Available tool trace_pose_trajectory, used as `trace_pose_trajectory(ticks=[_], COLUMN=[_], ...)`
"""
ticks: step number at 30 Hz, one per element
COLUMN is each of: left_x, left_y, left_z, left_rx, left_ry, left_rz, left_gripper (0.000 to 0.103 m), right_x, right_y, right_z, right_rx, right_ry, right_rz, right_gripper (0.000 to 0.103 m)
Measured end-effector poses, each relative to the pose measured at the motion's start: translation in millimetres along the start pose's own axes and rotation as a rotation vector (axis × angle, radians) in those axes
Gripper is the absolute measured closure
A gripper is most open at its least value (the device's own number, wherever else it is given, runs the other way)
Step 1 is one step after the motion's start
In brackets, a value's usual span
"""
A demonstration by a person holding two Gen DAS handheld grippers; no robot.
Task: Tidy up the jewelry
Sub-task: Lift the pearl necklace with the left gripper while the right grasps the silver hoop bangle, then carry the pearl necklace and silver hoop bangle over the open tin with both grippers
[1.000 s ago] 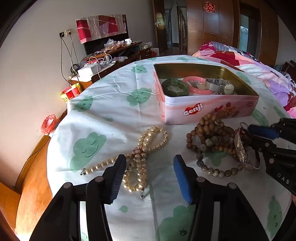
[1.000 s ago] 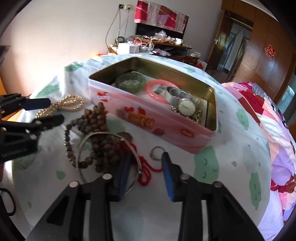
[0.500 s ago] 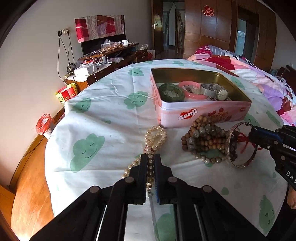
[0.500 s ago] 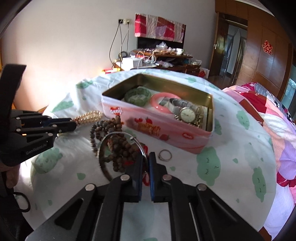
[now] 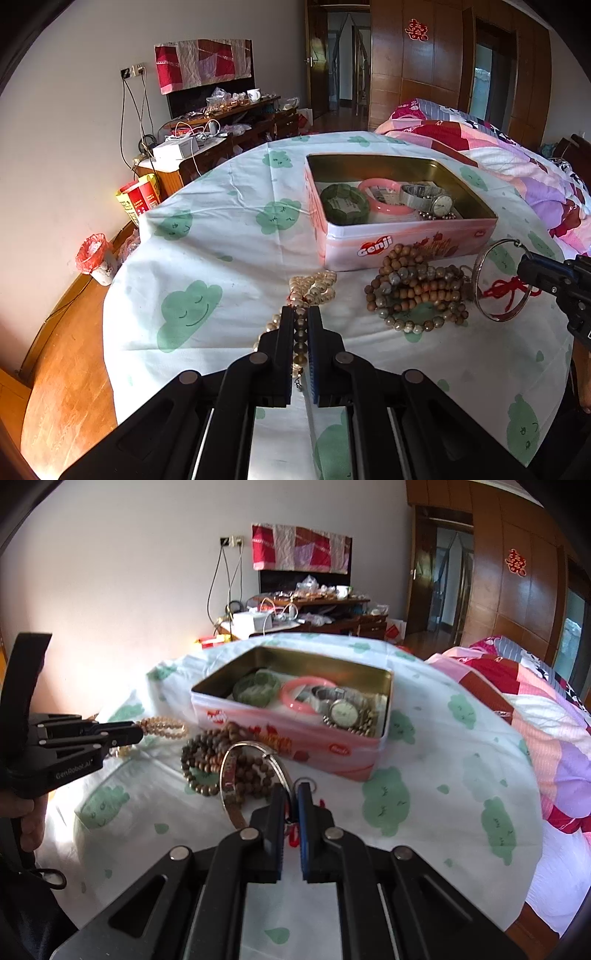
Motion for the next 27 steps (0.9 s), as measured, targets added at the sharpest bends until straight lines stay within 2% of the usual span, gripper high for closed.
trace_pose_trajectory(ticks=[17, 21, 27], left_x=[-26.1, -31.6, -29.2], left_y=[32.7, 39.4, 37.1], left_z=[0.0, -3.2, -4.6], left_rx=[-0.004, 0.0, 0.008], left_ry=[0.006, -0.005, -0.008], left_rz=[-0.079, -0.097, -0.086], left_gripper=[0.098, 0.098, 0.098], right_x=[-17.7, -23.6, -22.2], right_y=[20.2, 25.6, 23.4], right_z=[-11.6, -13.2, -12.6], right_rx=[0.022, 0.01, -0.059], right_ry=[-0.032, -0.044, -0.086], right_rz=[-0.081, -0.098, -0.074], right_gripper=[0.095, 0.095, 0.095])
Point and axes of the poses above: each gripper's, at about its wrist camera, not at the fingertips, and y roughly against the way its jaws point, z to its left, x to its underside, the point moved 7 cm from there along -y, roughly the way its jaws point, and after that the axes turned 1 degree about y, right-handed, at the moved point
